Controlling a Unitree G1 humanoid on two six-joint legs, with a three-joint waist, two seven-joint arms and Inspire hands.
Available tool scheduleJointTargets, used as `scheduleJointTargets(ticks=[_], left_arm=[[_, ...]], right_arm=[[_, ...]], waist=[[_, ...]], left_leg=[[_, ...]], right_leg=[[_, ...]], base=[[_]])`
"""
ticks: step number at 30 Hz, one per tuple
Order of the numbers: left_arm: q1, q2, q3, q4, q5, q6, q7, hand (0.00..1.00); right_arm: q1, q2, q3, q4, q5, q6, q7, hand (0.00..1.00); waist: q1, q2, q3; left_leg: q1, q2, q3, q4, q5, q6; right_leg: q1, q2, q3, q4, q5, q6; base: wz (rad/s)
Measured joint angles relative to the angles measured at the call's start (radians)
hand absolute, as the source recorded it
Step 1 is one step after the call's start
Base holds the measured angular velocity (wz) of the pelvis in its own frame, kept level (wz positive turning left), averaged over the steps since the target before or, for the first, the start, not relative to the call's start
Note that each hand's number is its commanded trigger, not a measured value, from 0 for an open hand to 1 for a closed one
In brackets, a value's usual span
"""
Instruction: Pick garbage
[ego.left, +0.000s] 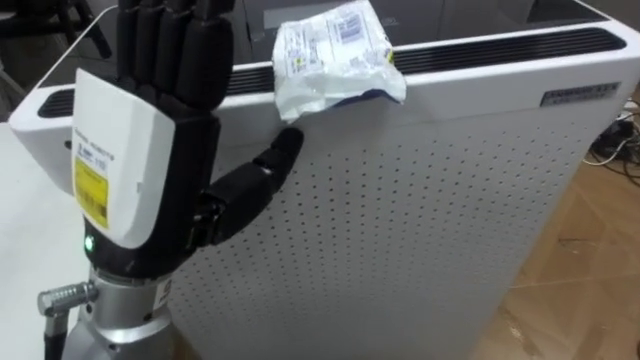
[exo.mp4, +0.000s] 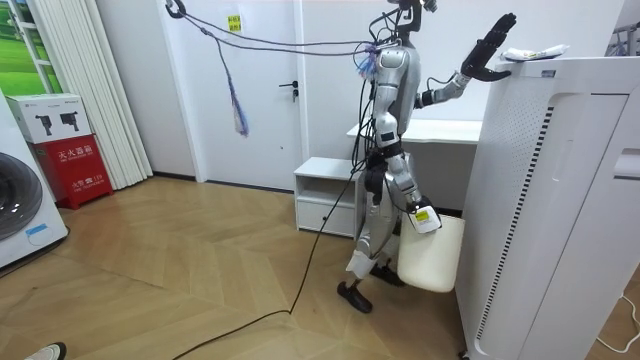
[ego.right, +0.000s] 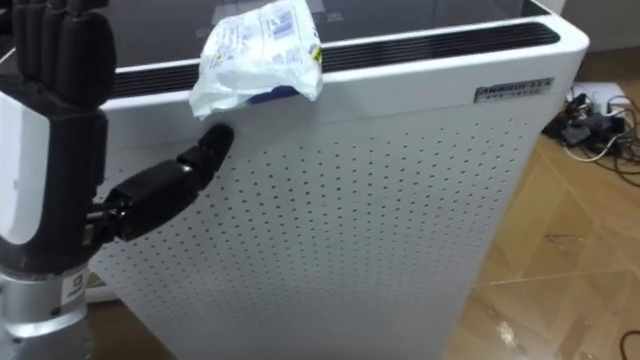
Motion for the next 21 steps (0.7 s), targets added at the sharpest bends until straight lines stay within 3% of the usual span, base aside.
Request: scheduleJointTargets(ticks=[9,21], left_arm=[[0.007,0.009,-0.021,-0.004,0.071,0.057,-0.035,0.00],[0.032,0.016,-0.066,0.033,0.072,0.076,-0.085,0.00]], right_arm=[[0.003,-0.005,-0.006,-0.023,-0.026,0.000,0.021,1.00],[0.020,-0.016,-0.010,-0.031,-0.041,0.000,0.029,1.00]], waist=[[-0.033,0.019,-0.0065],[-0.061,0.027,-0.0061]], left_leg=[[0.019,0.001,-0.017,-0.014,0.002,-0.003],[0.038,0.004,-0.016,-0.061,0.030,-0.012]], right_leg=[[0.036,0.010,-0.019,-0.039,0.025,0.001],[0.034,0.010,-0.019,-0.046,0.030,-0.006]], base=[[0.04],[0.00]])
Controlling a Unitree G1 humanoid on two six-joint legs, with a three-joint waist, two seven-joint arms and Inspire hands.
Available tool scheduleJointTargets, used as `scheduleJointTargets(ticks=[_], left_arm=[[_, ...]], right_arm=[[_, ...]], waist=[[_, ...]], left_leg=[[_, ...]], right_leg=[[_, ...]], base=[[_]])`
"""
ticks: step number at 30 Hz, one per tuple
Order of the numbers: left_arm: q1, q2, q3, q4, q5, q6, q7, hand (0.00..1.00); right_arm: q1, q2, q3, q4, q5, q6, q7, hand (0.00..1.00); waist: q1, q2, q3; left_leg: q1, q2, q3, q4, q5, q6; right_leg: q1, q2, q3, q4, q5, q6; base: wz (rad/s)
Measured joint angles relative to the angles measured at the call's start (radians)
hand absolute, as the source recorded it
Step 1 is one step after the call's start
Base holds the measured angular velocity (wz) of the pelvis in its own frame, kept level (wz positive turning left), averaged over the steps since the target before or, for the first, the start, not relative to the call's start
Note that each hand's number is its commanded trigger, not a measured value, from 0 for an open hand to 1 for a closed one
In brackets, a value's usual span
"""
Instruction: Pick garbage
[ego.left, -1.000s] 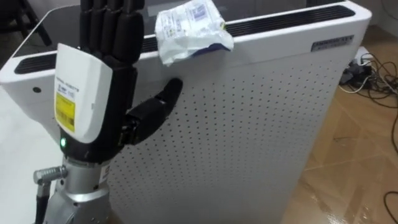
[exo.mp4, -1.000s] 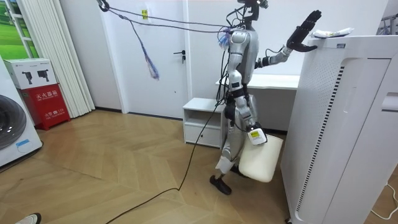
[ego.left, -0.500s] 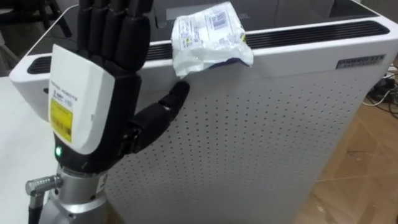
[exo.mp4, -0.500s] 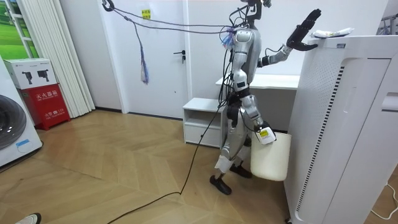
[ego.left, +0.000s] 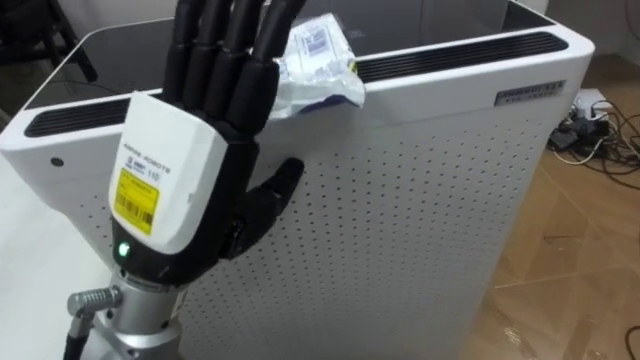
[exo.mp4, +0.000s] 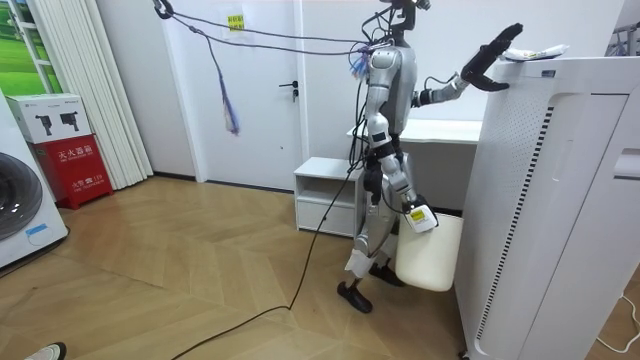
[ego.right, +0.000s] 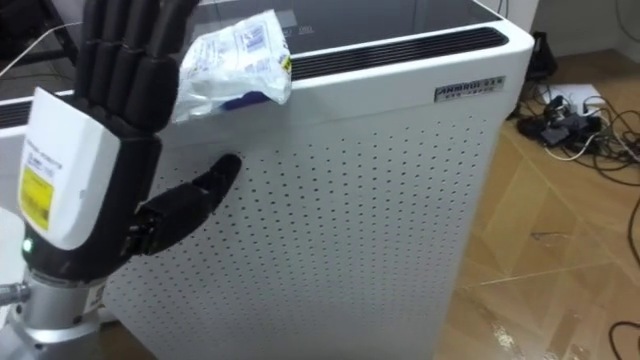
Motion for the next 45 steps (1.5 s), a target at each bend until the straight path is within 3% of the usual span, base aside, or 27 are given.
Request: scheduleJointTargets(ticks=[10,11,12,13,14,15,22,30,35,42,45], left_arm=[[0.000,0.002,-0.012,0.000,-0.001,0.001,-0.023,0.00],[0.000,0.002,-0.012,0.000,-0.001,0.002,-0.024,0.06],[0.000,0.002,-0.012,0.001,-0.001,0.002,-0.024,0.50],[0.000,0.002,-0.012,0.001,-0.001,0.002,-0.024,0.58],[0.000,0.002,-0.012,0.001,-0.001,0.002,-0.024,0.86],[0.001,0.002,-0.012,0.001,-0.001,0.002,-0.024,1.00],[0.037,0.001,-0.019,0.013,-0.001,0.003,-0.015,1.00],[-0.023,-0.005,0.006,0.008,-0.047,0.022,0.031,1.00],[-0.025,-0.006,0.008,-0.002,-0.063,0.035,0.031,1.00],[-0.041,-0.005,0.008,-0.009,-0.068,0.043,0.007,1.00],[-0.048,-0.006,0.004,-0.022,-0.152,0.050,-0.034,1.00]], right_arm=[[0.003,-0.002,0.000,-0.002,0.001,0.000,0.001,1.00],[0.003,-0.002,0.000,-0.003,0.001,0.000,0.001,1.00],[0.003,-0.002,0.000,-0.003,0.001,0.000,0.001,1.00],[0.003,-0.002,0.000,-0.003,0.001,0.000,0.001,1.00],[0.003,-0.002,0.000,-0.003,0.001,0.000,0.000,1.00],[0.003,-0.002,0.000,-0.003,0.001,0.000,0.000,1.00],[0.006,-0.002,0.000,-0.003,0.001,0.000,-0.001,1.00],[0.008,-0.003,0.000,-0.003,0.001,0.001,0.000,1.00],[0.008,-0.002,0.000,-0.005,0.003,0.002,0.002,1.00],[0.005,-0.002,0.001,-0.033,0.005,0.019,0.002,1.00],[0.005,-0.002,0.008,-0.033,0.007,0.019,0.001,1.00]], waist=[[0.005,-0.002,0.0011],[0.005,-0.002,0.0012],[0.004,-0.002,0.0011],[0.004,-0.002,0.0011],[0.004,-0.002,0.0011],[0.005,-0.002,0.0012],[0.004,-0.002,0.0026],[0.002,-0.003,0.0029],[0.002,-0.005,0.0025],[0.002,-0.014,0.0027],[-0.002,-0.016,0.0040]], left_leg=[[0.000,-0.001,0.001,-0.006,0.000,0.000],[0.001,-0.001,0.001,-0.006,0.000,0.000],[0.001,-0.001,0.001,-0.006,0.000,0.000],[0.001,-0.001,0.001,-0.006,0.000,0.000],[0.001,-0.001,0.001,-0.006,0.000,0.000],[0.001,-0.001,0.001,-0.007,0.000,0.000],[0.005,0.000,0.002,-0.017,0.003,-0.001],[0.027,0.001,0.016,-0.038,0.005,-0.002],[0.043,0.000,0.018,-0.049,0.006,-0.003],[0.046,-0.002,0.018,-0.047,0.006,-0.004],[0.044,-0.002,0.017,-0.044,0.006,-0.004]], right_leg=[[0.002,0.000,-0.001,-0.008,0.001,-0.001],[0.002,0.000,-0.001,-0.008,0.001,-0.001],[0.003,0.000,-0.001,-0.008,0.001,-0.001],[0.003,0.000,-0.001,-0.008,0.001,-0.001],[0.003,0.000,-0.001,-0.008,0.001,-0.001],[0.003,0.000,-0.001,-0.008,0.001,-0.001],[0.002,0.000,0.000,-0.010,0.001,-0.001],[0.018,-0.001,0.002,-0.015,0.001,-0.001],[0.031,-0.001,0.001,-0.028,0.001,-0.001],[0.040,-0.001,0.000,-0.028,0.001,-0.001],[0.040,-0.002,-0.002,-0.028,0.001,-0.001]], base=[[0.00],[0.00],[0.00],[0.00],[0.00],[0.00],[0.00],[-0.03],[0.00],[0.00],[0.00]])
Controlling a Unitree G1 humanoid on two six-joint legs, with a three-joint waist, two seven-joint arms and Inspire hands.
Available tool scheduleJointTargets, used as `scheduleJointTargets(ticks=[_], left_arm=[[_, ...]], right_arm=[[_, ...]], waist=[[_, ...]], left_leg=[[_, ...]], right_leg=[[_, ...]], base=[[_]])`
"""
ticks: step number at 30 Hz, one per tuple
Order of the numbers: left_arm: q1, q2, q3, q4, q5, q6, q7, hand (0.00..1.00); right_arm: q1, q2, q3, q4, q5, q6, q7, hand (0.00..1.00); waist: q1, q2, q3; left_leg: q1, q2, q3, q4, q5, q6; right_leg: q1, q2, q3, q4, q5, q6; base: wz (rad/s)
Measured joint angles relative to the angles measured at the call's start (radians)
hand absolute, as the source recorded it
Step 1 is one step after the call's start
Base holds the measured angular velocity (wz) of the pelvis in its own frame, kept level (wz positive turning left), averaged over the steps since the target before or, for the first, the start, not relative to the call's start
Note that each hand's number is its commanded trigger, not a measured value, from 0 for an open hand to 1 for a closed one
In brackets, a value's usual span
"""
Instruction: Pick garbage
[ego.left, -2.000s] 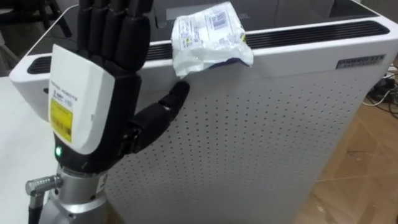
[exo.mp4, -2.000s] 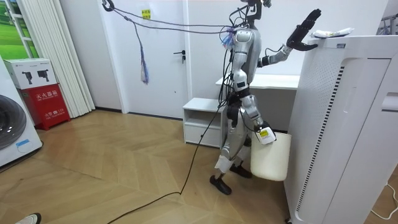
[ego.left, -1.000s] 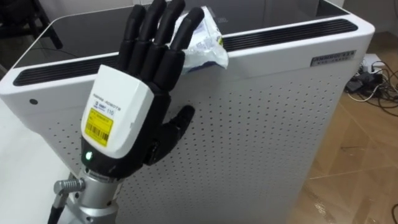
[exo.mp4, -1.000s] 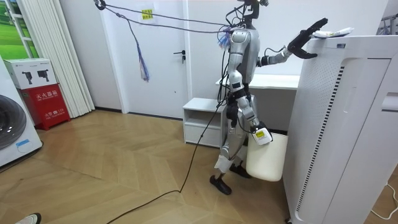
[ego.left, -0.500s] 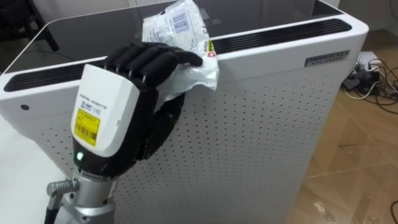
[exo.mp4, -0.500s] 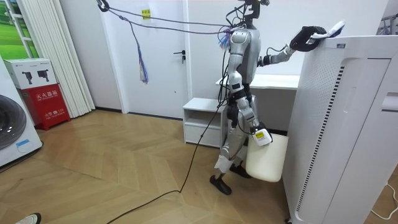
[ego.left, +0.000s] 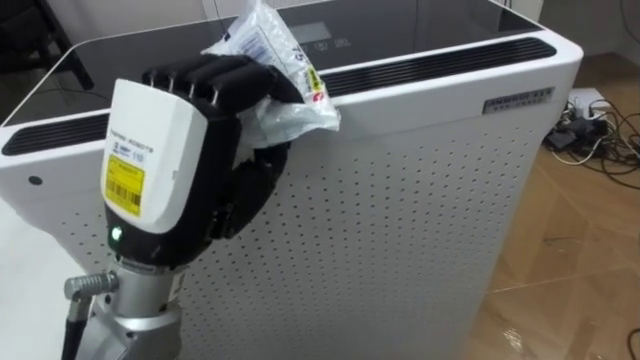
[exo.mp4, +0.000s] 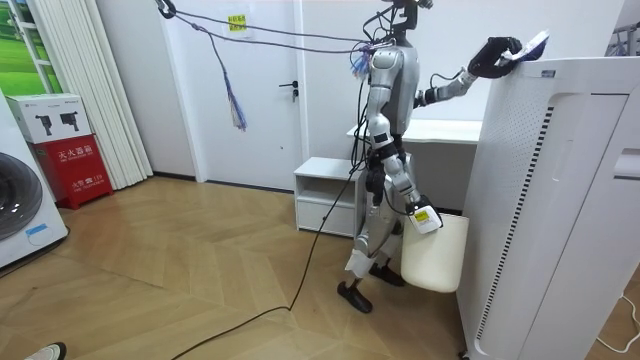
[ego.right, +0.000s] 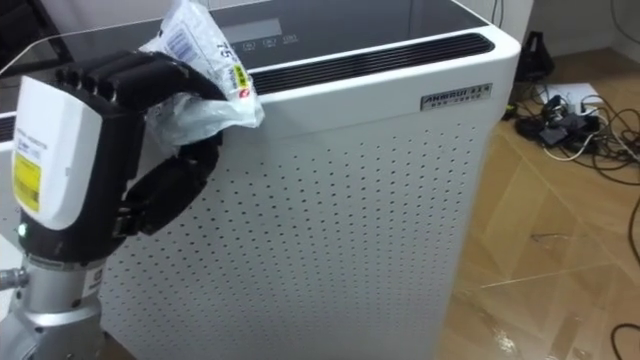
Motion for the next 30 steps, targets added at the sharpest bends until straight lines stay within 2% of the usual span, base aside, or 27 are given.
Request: scheduleJointTargets(ticks=[1,4,6,7,9,10,12,13,15,16,18,21,29,30], left_arm=[[0.000,0.000,-0.001,-0.005,-0.025,0.003,-0.010,1.00],[0.001,0.000,-0.001,-0.023,-0.194,0.005,-0.061,1.00],[0.011,-0.008,0.004,-0.058,-0.381,0.002,-0.126,1.00],[0.015,-0.010,0.005,-0.066,-0.422,-0.003,-0.143,1.00],[0.020,-0.023,0.000,-0.099,-0.605,-0.011,-0.232,1.00],[0.020,-0.026,-0.006,-0.110,-0.661,-0.011,-0.255,1.00],[0.020,-0.042,-0.039,-0.138,-0.857,-0.013,-0.354,1.00],[0.020,-0.047,-0.044,-0.139,-0.898,-0.013,-0.381,1.00],[0.019,-0.055,-0.062,-0.137,-1.068,-0.012,-0.468,1.00],[0.020,-0.057,-0.068,-0.137,-1.113,-0.011,-0.495,1.00],[0.020,-0.062,-0.087,-0.141,-1.296,0.013,-0.604,1.00],[0.020,-0.062,-0.116,-0.141,-1.426,0.063,-0.704,1.00],[0.020,-0.060,-0.154,-0.141,-1.519,0.125,-0.890,1.00],[0.020,-0.058,-0.153,-0.141,-1.522,0.131,-0.908,1.00]], right_arm=[[0.000,0.000,0.003,0.000,0.000,0.000,0.000,1.00],[0.000,0.001,0.018,0.000,0.000,0.000,0.000,1.00],[0.000,0.001,0.019,0.001,-0.005,0.000,0.010,1.00],[0.001,0.001,0.020,0.001,-0.006,0.000,0.012,1.00],[0.003,0.001,0.031,0.001,-0.007,0.000,0.015,1.00],[0.003,0.002,0.034,0.001,-0.006,0.000,0.015,1.00],[0.003,0.004,0.042,0.001,-0.005,0.000,0.017,1.00],[0.002,0.005,0.042,0.001,-0.005,0.000,0.017,1.00],[0.001,0.006,0.051,0.002,-0.009,0.000,0.016,1.00],[0.002,0.007,0.053,0.003,-0.009,0.000,0.016,1.00],[-0.002,0.006,0.063,0.002,-0.009,0.003,0.016,1.00],[-0.017,0.007,0.083,0.000,-0.009,0.020,0.024,1.00],[-0.025,0.006,0.090,-0.006,-0.006,0.061,0.036,1.00],[-0.025,0.007,0.090,-0.006,-0.006,0.064,0.038,1.00]], waist=[[0.000,0.000,0.0002],[-0.006,-0.004,-0.0014],[-0.007,-0.006,-0.0024],[-0.009,-0.010,-0.0013],[-0.016,-0.014,-0.0045],[-0.017,-0.014,-0.0058],[-0.017,-0.025,-0.0034],[-0.017,-0.025,-0.0039],[-0.021,-0.024,-0.0040],[-0.019,-0.023,-0.0043],[-0.017,-0.018,-0.0066],[-0.016,-0.013,-0.0058],[-0.019,0.000,-0.0050],[-0.017,-0.005,-0.0015]], left_leg=[[0.000,0.000,0.000,0.000,0.000,0.000],[-0.003,0.000,0.000,-0.003,0.000,0.000],[-0.005,0.001,0.001,-0.003,0.000,0.001],[-0.004,0.000,0.001,-0.003,0.000,0.001],[-0.010,-0.001,0.002,0.005,0.000,0.001],[-0.013,-0.001,0.002,0.008,0.000,0.001],[-0.019,0.000,0.003,0.013,0.000,0.001],[-0.020,0.001,0.003,0.014,0.000,0.001],[-0.022,0.000,0.003,0.016,0.000,0.001],[-0.024,0.001,0.003,0.017,0.000,0.001],[-0.041,0.008,0.016,0.030,0.000,0.001],[-0.052,0.018,0.043,0.037,0.000,0.001],[-0.053,0.022,0.049,0.044,-0.001,0.004],[-0.056,0.022,0.049,0.041,-0.001,0.004]], right_leg=[[0.000,0.000,0.000,0.000,0.000,0.000],[-0.006,0.000,0.000,0.001,0.000,0.000],[-0.007,-0.001,0.001,0.001,0.000,0.000],[-0.007,-0.001,0.001,0.001,0.000,0.000],[-0.004,-0.002,-0.007,0.002,0.000,0.000],[-0.004,-0.002,-0.010,0.002,0.000,0.000],[-0.006,-0.002,-0.012,0.002,0.000,0.000],[-0.006,-0.001,-0.013,0.002,0.000,0.000],[-0.007,-0.001,-0.013,0.002,0.000,0.000],[-0.008,-0.001,-0.013,0.003,0.000,0.000],[-0.026,0.001,-0.008,0.015,0.000,0.000],[-0.042,0.003,0.001,0.028,0.002,-0.004],[-0.055,0.003,0.002,0.043,0.003,-0.004],[-0.056,0.003,0.001,0.044,0.003,-0.004]], base=[[0.00],[0.00],[0.00],[0.00],[0.10],[0.11],[0.06],[0.00],[0.00],[0.00],[-0.05],[-0.09],[0.00],[0.00]])
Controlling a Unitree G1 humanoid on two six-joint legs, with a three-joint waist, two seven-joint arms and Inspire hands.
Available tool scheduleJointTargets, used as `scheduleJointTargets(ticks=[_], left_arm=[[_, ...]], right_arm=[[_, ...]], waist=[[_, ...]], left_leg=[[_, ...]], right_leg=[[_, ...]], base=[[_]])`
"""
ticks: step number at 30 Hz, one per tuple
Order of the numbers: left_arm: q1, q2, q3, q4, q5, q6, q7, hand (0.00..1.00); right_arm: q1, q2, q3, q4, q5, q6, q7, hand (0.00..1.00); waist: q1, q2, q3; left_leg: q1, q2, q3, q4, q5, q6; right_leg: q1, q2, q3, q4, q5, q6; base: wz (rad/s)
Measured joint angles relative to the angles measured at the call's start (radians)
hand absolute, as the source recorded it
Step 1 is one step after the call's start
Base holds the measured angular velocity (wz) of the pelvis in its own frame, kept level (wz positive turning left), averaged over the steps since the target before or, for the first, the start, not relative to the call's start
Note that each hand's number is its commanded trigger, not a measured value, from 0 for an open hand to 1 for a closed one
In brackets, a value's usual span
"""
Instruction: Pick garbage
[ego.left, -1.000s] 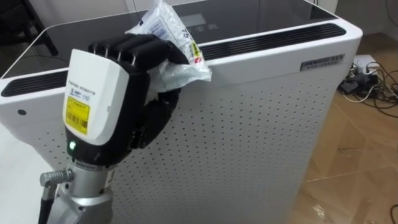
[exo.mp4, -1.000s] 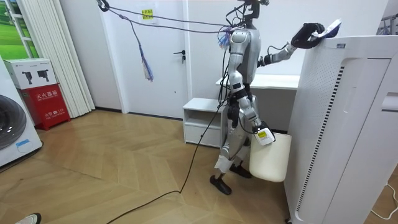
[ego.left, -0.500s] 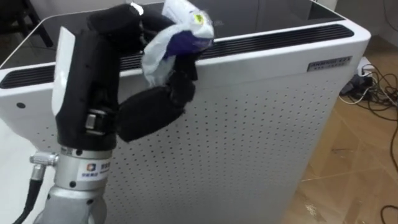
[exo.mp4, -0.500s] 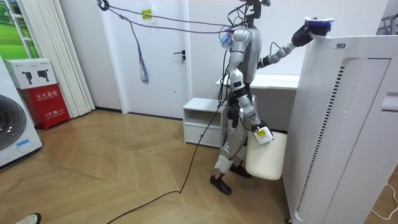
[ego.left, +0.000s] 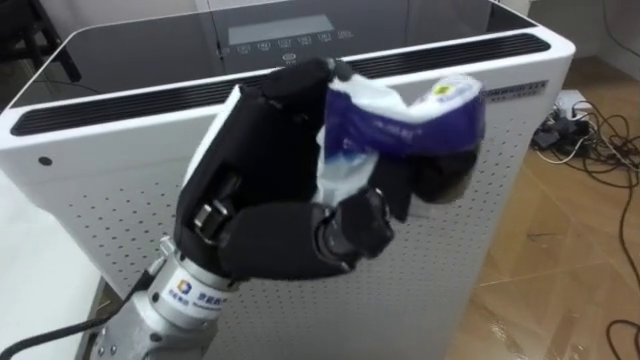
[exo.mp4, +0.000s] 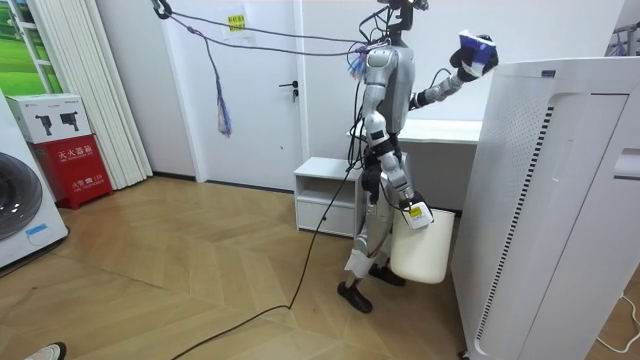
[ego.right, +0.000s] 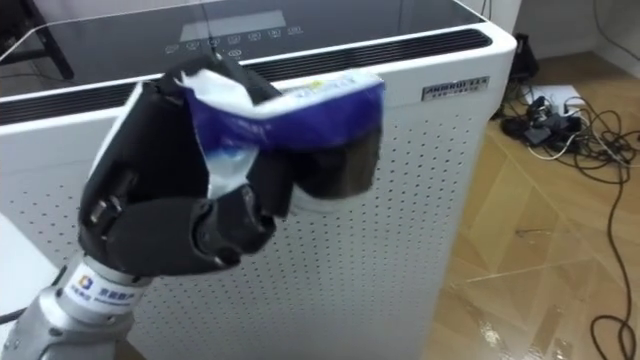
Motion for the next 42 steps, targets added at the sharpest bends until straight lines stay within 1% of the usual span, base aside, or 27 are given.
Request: scheduleJointTargets(ticks=[1,2,3,4,6,8,10,11,12,13,15,16,19,20,22,24,25,26,28,29,30,31,32,34,37,39,42], left_arm=[[0.000,0.001,0.000,0.000,0.000,0.004,-0.009,1.00],[0.000,0.002,0.000,0.000,0.000,0.015,-0.027,1.00],[0.000,0.003,0.000,0.000,0.002,0.030,-0.044,1.00],[0.000,0.003,0.000,0.000,0.007,0.035,-0.052,1.00],[0.001,-0.001,0.005,0.000,0.057,0.050,-0.083,1.00],[0.009,-0.001,0.004,0.001,0.105,0.059,-0.098,1.00],[0.016,0.007,0.001,0.004,0.152,0.068,-0.104,1.00],[0.020,0.021,0.001,0.015,0.194,0.069,-0.105,1.00],[0.025,0.027,0.001,0.041,0.237,0.070,-0.105,1.00],[0.028,0.027,0.000,0.056,0.263,0.072,-0.105,1.00],[0.036,0.028,-0.012,0.115,0.364,0.077,-0.104,1.00],[0.042,0.029,-0.012,0.125,0.388,0.077,-0.103,1.00],[0.065,0.030,-0.013,0.187,0.504,0.076,-0.101,1.00],[0.068,0.030,-0.017,0.227,0.549,0.072,-0.095,1.00],[0.070,0.028,-0.032,0.291,0.587,0.070,-0.076,1.00],[0.072,0.026,-0.044,0.360,0.616,0.070,-0.074,1.00],[0.072,0.025,-0.045,0.374,0.625,0.069,-0.074,1.00],[0.072,0.024,-0.049,0.403,0.654,0.069,-0.070,1.00],[0.072,0.015,-0.062,0.454,0.663,0.068,-0.058,1.00],[0.072,0.007,-0.069,0.482,0.666,0.067,-0.056,1.00],[0.069,-0.004,-0.082,0.510,0.674,0.066,-0.054,1.00],[0.069,-0.009,-0.088,0.523,0.675,0.065,-0.054,1.00],[0.068,-0.018,-0.098,0.554,0.675,0.064,-0.054,1.00],[0.067,-0.023,-0.109,0.598,0.675,0.064,-0.054,1.00],[0.057,-0.026,-0.123,0.654,0.699,0.062,-0.042,1.00],[0.046,-0.036,-0.144,0.707,0.735,0.060,-0.016,1.00],[0.045,-0.049,-0.159,0.745,0.754,0.057,-0.002,1.00]], right_arm=[[-0.001,0.000,0.000,0.000,0.000,0.003,0.002,1.00],[-0.001,0.000,0.000,0.000,0.000,0.006,0.004,1.00],[-0.001,0.001,0.000,0.000,0.000,0.006,0.004,1.00],[-0.001,0.001,0.000,0.000,0.000,0.006,0.004,1.00],[0.000,0.002,0.001,0.000,-0.003,0.007,0.004,1.00],[-0.001,0.002,0.001,0.000,-0.009,0.007,0.004,1.00],[0.000,0.000,0.004,-0.003,-0.009,0.014,0.002,1.00],[-0.001,-0.002,0.005,-0.004,-0.009,0.019,-0.001,1.00],[-0.002,-0.007,0.004,-0.004,-0.009,0.020,-0.004,1.00],[-0.003,-0.009,0.004,-0.004,-0.008,0.021,-0.004,1.00],[-0.015,-0.008,0.006,0.001,-0.007,0.027,-0.009,1.00],[-0.021,-0.008,0.006,0.001,-0.007,0.027,-0.010,1.00],[-0.044,-0.010,0.006,0.007,-0.008,0.027,-0.017,1.00],[-0.052,-0.010,0.010,0.007,-0.007,0.026,-0.019,1.00],[-0.073,-0.011,0.011,0.013,-0.015,0.026,-0.023,1.00],[-0.105,-0.009,0.012,0.025,-0.025,0.022,-0.023,1.00],[-0.113,-0.009,0.012,0.032,-0.025,0.019,-0.023,1.00],[-0.132,-0.006,0.014,0.060,-0.025,0.014,-0.022,1.00],[-0.153,-0.002,0.020,0.080,-0.024,0.014,-0.021,1.00],[-0.167,0.002,0.020,0.085,-0.025,0.013,-0.021,1.00],[-0.181,0.005,0.019,0.090,-0.025,0.013,-0.023,1.00],[-0.187,0.006,0.019,0.090,-0.025,0.013,-0.023,1.00],[-0.196,0.010,0.019,0.097,-0.024,0.013,-0.025,1.00],[-0.207,0.019,0.019,0.110,-0.024,0.013,-0.029,1.00],[-0.227,0.024,0.019,0.110,-0.024,0.013,-0.041,1.00],[-0.239,0.027,0.019,0.110,-0.023,0.013,-0.054,1.00],[-0.243,0.035,0.019,0.110,-0.023,0.013,-0.072,1.00]], waist=[[0.000,0.000,-0.0001],[0.001,0.001,-0.0010],[0.001,-0.004,0.0024],[0.003,0.001,-0.0005],[0.007,-0.005,0.0025],[0.009,-0.003,0.0006],[0.011,0.000,-0.0003],[0.017,0.003,-0.0022],[0.018,0.008,-0.0029],[0.018,0.011,-0.0027],[0.017,0.019,-0.0036],[0.017,0.021,-0.0021],[0.018,0.027,0.0008],[0.018,0.029,0.0026],[0.015,0.035,0.0056],[0.002,0.035,0.0083],[0.001,0.034,0.0095],[0.001,0.032,0.0121],[0.001,0.030,0.0140],[0.000,0.027,0.0167],[-0.003,0.023,0.0202],[-0.003,0.020,0.0219],[-0.003,0.014,0.0259],[-0.004,0.005,0.0297],[-0.003,-0.002,0.0314],[-0.004,-0.002,0.0314],[-0.002,-0.002,0.0313]], left_leg=[[-0.002,0.000,0.000,0.000,0.000,0.000],[-0.006,0.000,0.000,0.002,0.001,0.001],[-0.010,0.000,0.000,0.002,0.002,0.001],[-0.011,0.000,0.000,0.003,0.002,0.001],[-0.014,0.000,0.001,0.004,0.002,0.001],[-0.022,0.000,0.001,0.004,0.002,0.001],[-0.036,0.000,-0.001,0.006,0.002,0.001],[-0.043,0.000,-0.003,0.007,0.002,0.001],[-0.051,-0.001,-0.007,0.011,0.002,0.001],[-0.054,-0.002,-0.013,0.016,0.002,0.001],[-0.078,-0.003,-0.021,0.025,0.002,0.001],[-0.085,-0.002,-0.022,0.028,0.002,0.001],[-0.104,-0.002,-0.023,0.027,0.007,0.001],[-0.106,-0.003,-0.023,0.026,0.008,0.002],[-0.126,-0.002,-0.024,0.029,0.010,0.002],[-0.162,-0.003,-0.027,0.016,0.029,0.003],[-0.169,-0.003,-0.022,0.013,0.033,0.003],[-0.178,-0.002,-0.020,0.010,0.038,0.003],[-0.191,-0.002,-0.019,0.006,0.042,0.002],[-0.203,-0.002,-0.019,0.002,0.049,0.002],[-0.215,-0.001,-0.019,0.000,0.054,0.001],[-0.221,-0.001,-0.019,0.000,0.055,0.001],[-0.229,0.001,-0.018,-0.001,0.057,0.001],[-0.243,0.004,-0.017,0.001,0.057,0.000],[-0.290,0.009,-0.011,0.007,0.064,-0.001],[-0.322,0.010,-0.011,0.015,0.068,0.000],[-0.346,0.011,-0.012,0.028,0.068,0.000]], right_leg=[[-0.001,0.000,0.000,0.000,0.000,0.000],[-0.001,0.000,0.000,0.000,0.000,0.000],[-0.004,0.000,0.000,0.000,0.000,0.000],[-0.005,0.001,0.001,-0.001,0.000,0.000],[-0.006,0.001,0.000,-0.003,0.000,0.000],[-0.015,0.001,-0.001,-0.003,0.000,0.000],[-0.025,0.001,-0.003,-0.002,0.000,0.000],[-0.034,0.001,-0.002,0.000,0.000,0.000],[-0.037,0.001,-0.006,-0.001,0.000,0.000],[-0.037,0.001,-0.010,-0.001,0.000,0.000],[-0.053,0.003,-0.024,0.000,0.000,0.000],[-0.058,0.004,-0.025,0.001,0.000,-0.001],[-0.079,0.003,-0.028,0.009,0.001,-0.001],[-0.082,0.002,-0.031,0.010,0.001,-0.001],[-0.100,0.001,-0.035,0.014,0.001,-0.002],[-0.142,-0.004,-0.050,0.023,0.003,-0.005],[-0.151,-0.005,-0.051,0.028,0.003,-0.005],[-0.162,-0.005,-0.050,0.029,0.003,-0.006],[-0.178,-0.005,-0.050,0.032,0.004,-0.006],[-0.193,-0.004,-0.050,0.033,0.005,-0.008],[-0.206,-0.004,-0.051,0.035,0.006,-0.010],[-0.212,-0.003,-0.052,0.036,0.006,-0.010],[-0.220,-0.002,-0.053,0.036,0.007,-0.012],[-0.233,0.000,-0.054,0.036,0.009,-0.015],[-0.292,-0.002,-0.052,0.065,0.009,-0.016],[-0.325,-0.003,-0.053,0.077,0.010,-0.016],[-0.346,-0.003,-0.053,0.086,0.010,-0.017]], base=[[0.00],[0.03],[0.03],[0.00],[0.00],[0.02],[0.02],[0.00],[0.05],[0.18],[0.18],[0.07],[0.03],[0.00],[0.05],[0.15],[0.12],[0.00],[0.00],[0.05],[0.06],[0.06],[0.00],[-0.02],[-0.05],[0.00],[0.00]])
